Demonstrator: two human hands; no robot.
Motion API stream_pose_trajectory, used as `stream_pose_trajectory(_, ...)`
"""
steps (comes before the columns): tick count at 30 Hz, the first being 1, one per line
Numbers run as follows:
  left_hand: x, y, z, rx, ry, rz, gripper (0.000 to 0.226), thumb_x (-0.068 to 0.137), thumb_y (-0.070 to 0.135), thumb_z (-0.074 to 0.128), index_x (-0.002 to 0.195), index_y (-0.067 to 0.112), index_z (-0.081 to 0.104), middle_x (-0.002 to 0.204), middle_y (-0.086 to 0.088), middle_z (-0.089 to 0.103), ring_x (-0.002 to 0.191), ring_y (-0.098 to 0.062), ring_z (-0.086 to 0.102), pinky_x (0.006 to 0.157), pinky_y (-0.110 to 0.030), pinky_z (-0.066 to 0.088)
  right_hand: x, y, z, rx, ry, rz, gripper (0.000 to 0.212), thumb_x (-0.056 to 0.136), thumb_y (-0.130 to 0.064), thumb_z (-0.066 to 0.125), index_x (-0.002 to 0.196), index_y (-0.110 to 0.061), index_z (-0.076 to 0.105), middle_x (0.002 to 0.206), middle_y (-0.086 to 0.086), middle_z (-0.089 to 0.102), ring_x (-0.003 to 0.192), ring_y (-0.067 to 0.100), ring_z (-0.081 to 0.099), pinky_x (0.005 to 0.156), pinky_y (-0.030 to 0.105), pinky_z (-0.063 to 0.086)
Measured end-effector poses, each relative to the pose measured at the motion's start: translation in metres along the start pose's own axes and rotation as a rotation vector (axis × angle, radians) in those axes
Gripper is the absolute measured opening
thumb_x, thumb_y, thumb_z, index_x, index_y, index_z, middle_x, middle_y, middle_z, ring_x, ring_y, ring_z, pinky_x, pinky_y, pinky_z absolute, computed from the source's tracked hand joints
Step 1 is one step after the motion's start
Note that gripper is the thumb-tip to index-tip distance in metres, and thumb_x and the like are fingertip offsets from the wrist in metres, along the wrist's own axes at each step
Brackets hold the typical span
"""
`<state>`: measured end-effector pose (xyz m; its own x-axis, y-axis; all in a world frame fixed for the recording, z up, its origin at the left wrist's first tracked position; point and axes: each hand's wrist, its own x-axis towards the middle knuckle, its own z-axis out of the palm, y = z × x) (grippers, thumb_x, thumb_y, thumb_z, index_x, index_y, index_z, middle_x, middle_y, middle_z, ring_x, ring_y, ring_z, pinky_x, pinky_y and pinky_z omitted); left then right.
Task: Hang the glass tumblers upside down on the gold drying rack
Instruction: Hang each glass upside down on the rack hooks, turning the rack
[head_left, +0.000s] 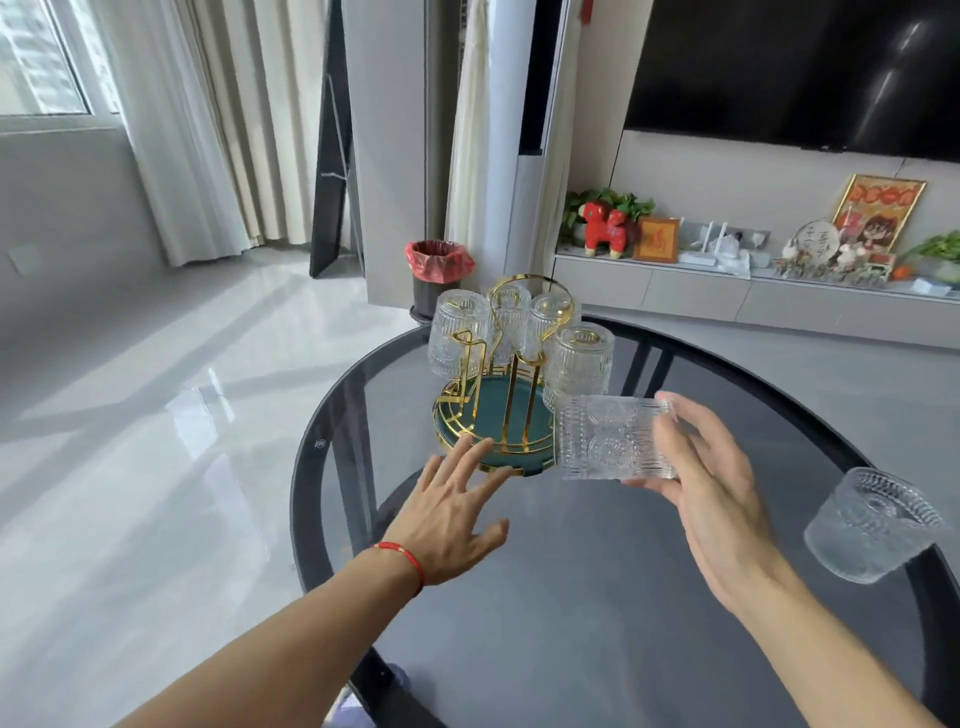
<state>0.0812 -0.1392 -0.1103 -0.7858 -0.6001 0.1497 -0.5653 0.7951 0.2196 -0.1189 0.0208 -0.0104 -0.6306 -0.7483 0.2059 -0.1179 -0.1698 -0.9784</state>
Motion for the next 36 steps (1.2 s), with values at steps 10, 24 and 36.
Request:
stream_pose_trajectory(10,0.004,0.014,0.009,0.041,0.008,0.062,0.065,0.098,0.06,0.029,0.158,0.035,0.029,0.173,0.005,-0.008,0.157,-0.02,-0.017,0.129,-0.044,0.003,0.064,-0.086,0.086,-0.778,-0.102,-0.521,0.055,0.101,-0.048,0.055,0.149,-0.023,0.052,0.143,0.008,0.064,0.132,0.026,0.057,0.108,0.041,0.045)
stream_pose_trajectory(24,0.003,0.014,0.009,0.032,0.048,0.062,0.066,0.097,0.06,0.032,0.155,0.029,0.036,0.173,0.002,0.0,0.158,-0.021,-0.011,0.129,-0.047,0.009,0.096,-0.061,0.133,-1.191,-0.315,-0.399,0.06,0.097,-0.059,0.05,0.15,-0.031,0.046,0.139,0.016,0.058,0.128,0.039,0.057,0.099,0.051,0.051)
stream_pose_trajectory(36,0.006,0.012,0.011,-0.001,0.101,0.067,0.068,0.093,0.061,0.038,0.148,0.022,0.047,0.172,0.002,0.014,0.159,-0.02,-0.001,0.128,-0.045,0.018,0.093,-0.035,0.139,-1.198,-0.342,-0.342,0.06,0.101,-0.057,0.047,0.154,-0.03,0.045,0.141,0.016,0.06,0.128,0.039,0.059,0.1,0.048,0.048)
